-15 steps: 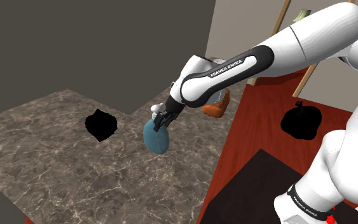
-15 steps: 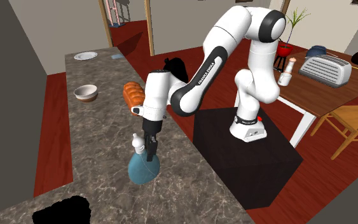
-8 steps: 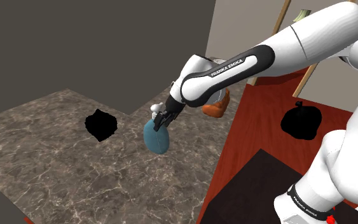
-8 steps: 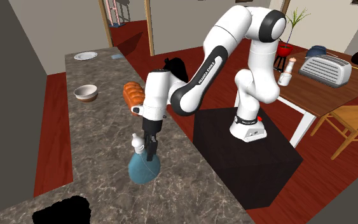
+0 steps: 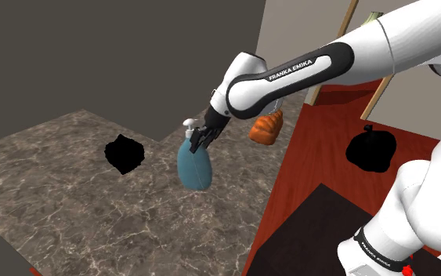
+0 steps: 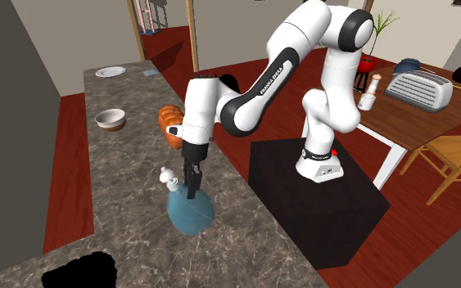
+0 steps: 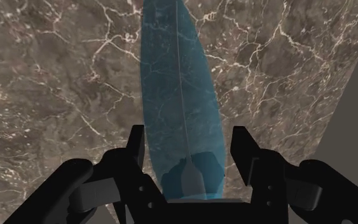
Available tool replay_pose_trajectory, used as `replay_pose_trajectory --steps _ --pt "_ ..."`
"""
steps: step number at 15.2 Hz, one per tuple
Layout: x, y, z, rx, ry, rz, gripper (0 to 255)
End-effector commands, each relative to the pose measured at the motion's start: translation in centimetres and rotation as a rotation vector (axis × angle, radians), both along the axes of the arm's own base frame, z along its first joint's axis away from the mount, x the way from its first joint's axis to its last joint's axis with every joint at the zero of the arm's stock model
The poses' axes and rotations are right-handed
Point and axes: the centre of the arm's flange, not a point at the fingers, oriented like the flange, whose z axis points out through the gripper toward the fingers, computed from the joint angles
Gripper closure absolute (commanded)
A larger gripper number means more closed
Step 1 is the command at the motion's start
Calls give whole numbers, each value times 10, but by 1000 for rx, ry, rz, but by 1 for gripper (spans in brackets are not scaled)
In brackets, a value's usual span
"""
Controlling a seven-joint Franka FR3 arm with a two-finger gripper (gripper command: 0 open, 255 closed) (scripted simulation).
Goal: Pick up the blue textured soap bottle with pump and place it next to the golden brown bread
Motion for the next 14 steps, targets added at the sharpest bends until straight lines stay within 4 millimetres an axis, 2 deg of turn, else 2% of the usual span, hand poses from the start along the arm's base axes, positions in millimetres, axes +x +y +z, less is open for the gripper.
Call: replay_pose_trajectory --steps 1,14 --pt "0 0 11 0 0 0 255" --pt "0 0 79 0 0 0 255"
